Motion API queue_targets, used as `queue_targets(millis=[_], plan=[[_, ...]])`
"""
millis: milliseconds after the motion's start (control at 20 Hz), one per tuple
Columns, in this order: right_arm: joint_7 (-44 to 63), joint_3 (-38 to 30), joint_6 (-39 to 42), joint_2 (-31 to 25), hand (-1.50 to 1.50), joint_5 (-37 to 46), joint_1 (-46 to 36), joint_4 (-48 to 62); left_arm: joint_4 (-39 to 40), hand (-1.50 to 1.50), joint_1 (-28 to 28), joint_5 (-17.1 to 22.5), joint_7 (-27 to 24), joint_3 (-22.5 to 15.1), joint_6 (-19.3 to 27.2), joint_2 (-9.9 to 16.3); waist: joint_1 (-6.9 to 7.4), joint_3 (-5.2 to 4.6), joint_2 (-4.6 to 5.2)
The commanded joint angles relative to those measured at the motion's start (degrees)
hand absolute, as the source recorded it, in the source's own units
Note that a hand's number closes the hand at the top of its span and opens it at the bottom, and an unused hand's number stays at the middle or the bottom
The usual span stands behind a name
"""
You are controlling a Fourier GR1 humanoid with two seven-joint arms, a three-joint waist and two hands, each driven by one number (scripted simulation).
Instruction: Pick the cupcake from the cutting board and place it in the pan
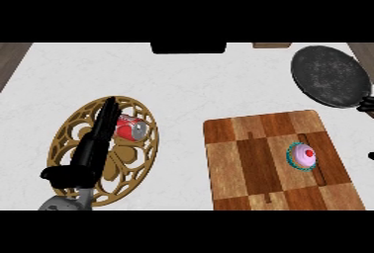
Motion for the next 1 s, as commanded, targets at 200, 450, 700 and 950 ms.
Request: queue_targets(millis=[200, 450, 700, 950], plan=[[-13.62, -4.06, 9.01, -9.53, -1.5, 13.62, -1.53, 7.22, 2.46, 0.0, -0.62, -1.46, -1.07, -0.66, -1.55, -2.34, 0.65, -0.04, 0.12], [-9.76, 2.65, 9.63, -10.94, -1.5, 20.35, -6.74, 4.46, 4.28, 0.0, 0.18, -2.23, -3.24, -0.86, -2.3, -3.39, 1.05, -0.09, 0.18], [-2.81, 10.11, 9.88, -10.9, -1.5, 26.76, -9.98, -0.78, 3.71, 0.0, -0.23, -1.56, -1.9, 0.07, -3.47, -2.95, 1.21, -0.13, 0.13], [-1.83, 19.73, 9.1, -9.81, -1.5, 38.88, -11.93, -3.14, 1.39, 0.0, -0.05, -1.27, -0.37, 0.84, -4.34, -1.62, 1.89, -0.08, 0.22]])
